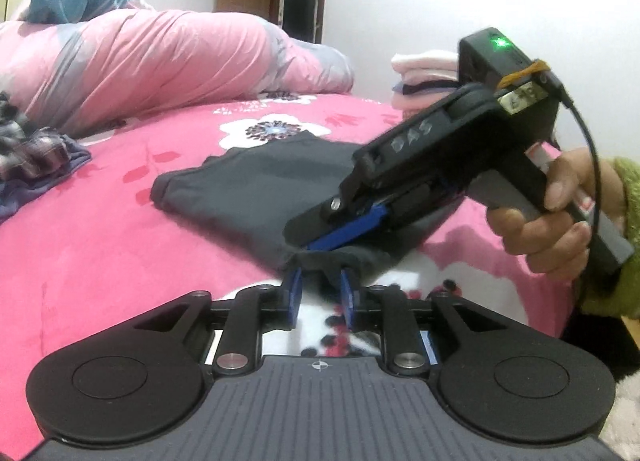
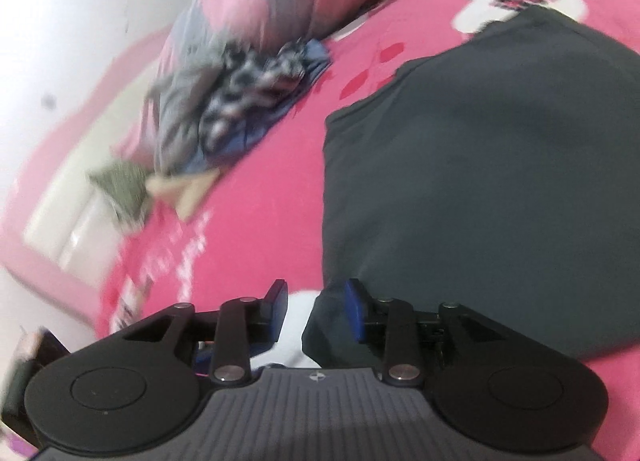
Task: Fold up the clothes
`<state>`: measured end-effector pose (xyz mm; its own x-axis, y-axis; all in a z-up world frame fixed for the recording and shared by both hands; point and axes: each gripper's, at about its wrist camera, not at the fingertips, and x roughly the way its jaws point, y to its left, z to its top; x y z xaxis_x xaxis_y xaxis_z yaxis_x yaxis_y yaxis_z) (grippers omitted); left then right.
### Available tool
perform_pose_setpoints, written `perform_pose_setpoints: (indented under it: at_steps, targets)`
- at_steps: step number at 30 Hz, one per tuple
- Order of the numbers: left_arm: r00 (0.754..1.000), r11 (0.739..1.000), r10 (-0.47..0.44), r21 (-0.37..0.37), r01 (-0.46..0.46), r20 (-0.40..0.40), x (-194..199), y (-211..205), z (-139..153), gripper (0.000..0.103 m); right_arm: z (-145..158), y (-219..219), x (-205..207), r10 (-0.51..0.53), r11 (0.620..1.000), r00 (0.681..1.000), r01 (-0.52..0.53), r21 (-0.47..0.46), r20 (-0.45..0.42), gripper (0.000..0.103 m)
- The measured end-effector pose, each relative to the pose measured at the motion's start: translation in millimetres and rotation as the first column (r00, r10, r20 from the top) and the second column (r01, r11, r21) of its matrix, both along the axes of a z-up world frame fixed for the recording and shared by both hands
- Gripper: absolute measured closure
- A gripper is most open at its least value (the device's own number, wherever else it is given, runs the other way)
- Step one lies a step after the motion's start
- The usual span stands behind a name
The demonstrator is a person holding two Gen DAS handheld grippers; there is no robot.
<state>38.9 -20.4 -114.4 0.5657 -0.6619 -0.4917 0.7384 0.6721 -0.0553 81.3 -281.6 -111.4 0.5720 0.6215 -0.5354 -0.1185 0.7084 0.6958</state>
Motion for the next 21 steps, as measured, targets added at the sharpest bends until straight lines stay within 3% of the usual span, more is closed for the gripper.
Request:
perform_pose_setpoints:
  at_steps: [3, 8, 10, 11, 15, 18, 21]
  targets:
    - [1.0, 0.999, -0.018, 0.05, 0.018, -0.004, 0.0, -13.4, -7.5, 0.08, 8.3, -16.9, -13.7, -0.048, 0.999, 0.998, 0.048, 0.017, 0.049, 0.069]
    - [0.993, 0.984, -0.065, 0.169, 0.048, 0.097, -9.3, -32.2, -15.9, 0.08, 20.4, -21.7, -30.7, -0.015, 0.99, 0.992, 0.033, -0.138, 0.128, 0.069]
    - [0.982, 0.975, -0.096, 0.215, 0.06, 0.164, -15.4, -36.8, -16.1, 0.089, 21.2, -14.8, -31.0, 0.017, 0.978, 0.989, 0.014, -0.208, 0.147, 0.069]
    - [0.97, 0.967, -0.121, 0.248, 0.066, 0.212, -19.7, -38.5, -16.0, 0.098, 21.6, -10.3, -29.7, 0.029, 0.973, 0.987, 0.008, -0.232, 0.155, 0.069]
    - [0.887, 0.902, -0.262, 0.424, 0.085, 0.38, -34.3, -40.6, -15.5, 0.1, 26.4, 0.3, -28.8, 0.08, 0.957, 0.974, -0.015, -0.291, 0.21, 0.069]
    - [0.842, 0.859, -0.346, 0.501, 0.107, 0.413, -36.9, -36.0, -15.8, 0.101, 29.7, 10.6, -29.1, 0.129, 0.94, 0.959, -0.037, -0.339, 0.252, 0.069]
    - [0.833, 0.835, -0.389, 0.533, 0.138, 0.393, -39.9, -33.3, -21.5, 0.101, 26.1, 22.7, -30.1, 0.204, 0.913, 0.945, -0.089, -0.398, 0.257, 0.07]
